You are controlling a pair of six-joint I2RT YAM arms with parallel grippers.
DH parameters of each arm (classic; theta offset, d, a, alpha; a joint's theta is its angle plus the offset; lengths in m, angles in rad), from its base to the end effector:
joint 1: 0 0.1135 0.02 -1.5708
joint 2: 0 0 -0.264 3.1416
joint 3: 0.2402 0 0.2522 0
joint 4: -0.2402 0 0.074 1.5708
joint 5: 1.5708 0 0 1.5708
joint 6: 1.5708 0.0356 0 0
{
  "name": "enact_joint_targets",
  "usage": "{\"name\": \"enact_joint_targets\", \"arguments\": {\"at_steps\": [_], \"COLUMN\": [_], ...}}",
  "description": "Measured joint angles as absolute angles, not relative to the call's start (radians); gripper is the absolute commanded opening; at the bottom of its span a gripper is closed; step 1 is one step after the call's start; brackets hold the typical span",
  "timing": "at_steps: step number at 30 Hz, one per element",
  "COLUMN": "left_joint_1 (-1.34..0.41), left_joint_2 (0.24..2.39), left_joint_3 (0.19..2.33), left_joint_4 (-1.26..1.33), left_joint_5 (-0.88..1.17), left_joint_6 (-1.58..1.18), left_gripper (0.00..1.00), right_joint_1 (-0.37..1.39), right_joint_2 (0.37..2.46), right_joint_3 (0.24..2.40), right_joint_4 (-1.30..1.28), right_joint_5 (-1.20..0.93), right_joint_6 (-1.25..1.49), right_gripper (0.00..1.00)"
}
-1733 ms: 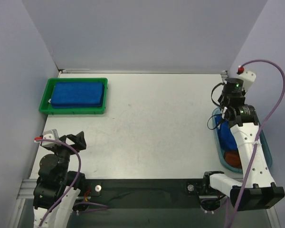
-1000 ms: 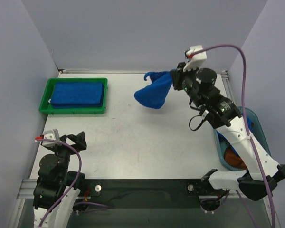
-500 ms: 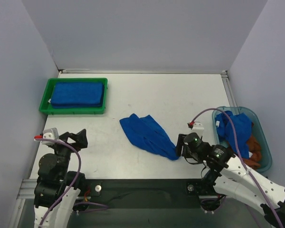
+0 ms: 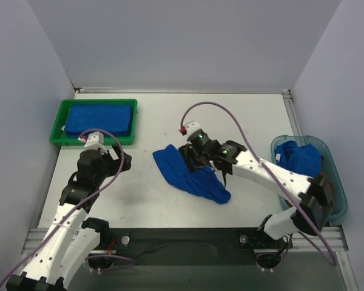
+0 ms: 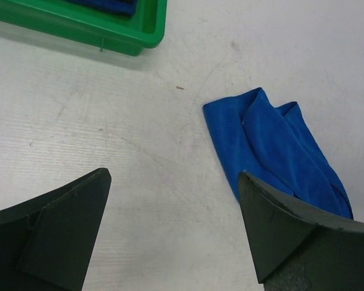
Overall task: Fold and stack the towels
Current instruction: Move the towel to the center of the board, then flatten out the crumpled towel
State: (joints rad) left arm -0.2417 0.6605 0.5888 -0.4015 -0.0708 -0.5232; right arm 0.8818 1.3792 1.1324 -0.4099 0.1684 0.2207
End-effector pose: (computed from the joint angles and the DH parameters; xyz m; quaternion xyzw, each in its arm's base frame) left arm 0.1536 -0.0353 0.2679 -0.1379 0.8416 -0.1665 0.4949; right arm 0.2006 0.2342 0.3044 -0.2551 0.8578 0.1660 0.4141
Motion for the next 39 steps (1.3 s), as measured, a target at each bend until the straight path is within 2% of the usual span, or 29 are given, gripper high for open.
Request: {"name": "enact_joint_targets", "arguments": {"at_steps": [5, 12, 17, 21, 27, 29, 30, 32, 39], "left_joint_1": [-0.242, -0.254, -0.263, -0.266, -0.268, -0.27, -0.271, -0.275, -0.288], "left_joint_2": [0.717, 0.746, 0.753, 0.761, 0.769, 0.77, 0.771, 0.776, 0.818], "left_joint_3": [0.593, 0.551, 0.551, 0.551, 0.551, 0.551, 0.551, 0.551, 0.551], "left_joint_4": [-0.397, -0.376, -0.375, -0.373, -0.373, -0.373, -0.372, -0.371, -0.369], "left_joint_5": [-0.084, -0.094, -0.104, -0.104, -0.104, -0.103, -0.103, -0.098, -0.065], "left_joint_6": [-0.521, -0.54, -0.539, -0.539, -0.535, -0.534, -0.534, -0.533, -0.535], "left_gripper": [0.97, 0.97, 0.97, 0.98, 0.97, 0.97, 0.97, 0.97, 0.97], "right_joint_1": [0.899, 0.907, 0.908, 0.907, 0.888, 0.86, 0.842, 0.794, 0.607], "right_joint_2": [1.695, 1.994, 2.101, 2.105, 2.066, 2.016, 1.987, 1.93, 1.802], "right_joint_3": [1.335, 1.499, 1.523, 1.523, 1.504, 1.481, 1.473, 1.459, 1.345], "right_joint_4": [-0.329, -0.264, -0.25, -0.243, -0.235, -0.235, -0.236, -0.233, -0.164], "right_joint_5": [0.108, 0.07, 0.082, 0.107, 0.111, 0.077, 0.059, 0.01, -0.107], "right_joint_6": [0.123, 0.087, 0.079, 0.074, 0.08, 0.096, 0.108, 0.133, 0.224], "right_gripper": [0.54, 0.41, 0.23, 0.0, 0.0, 0.04, 0.08, 0.11, 0.14]}}
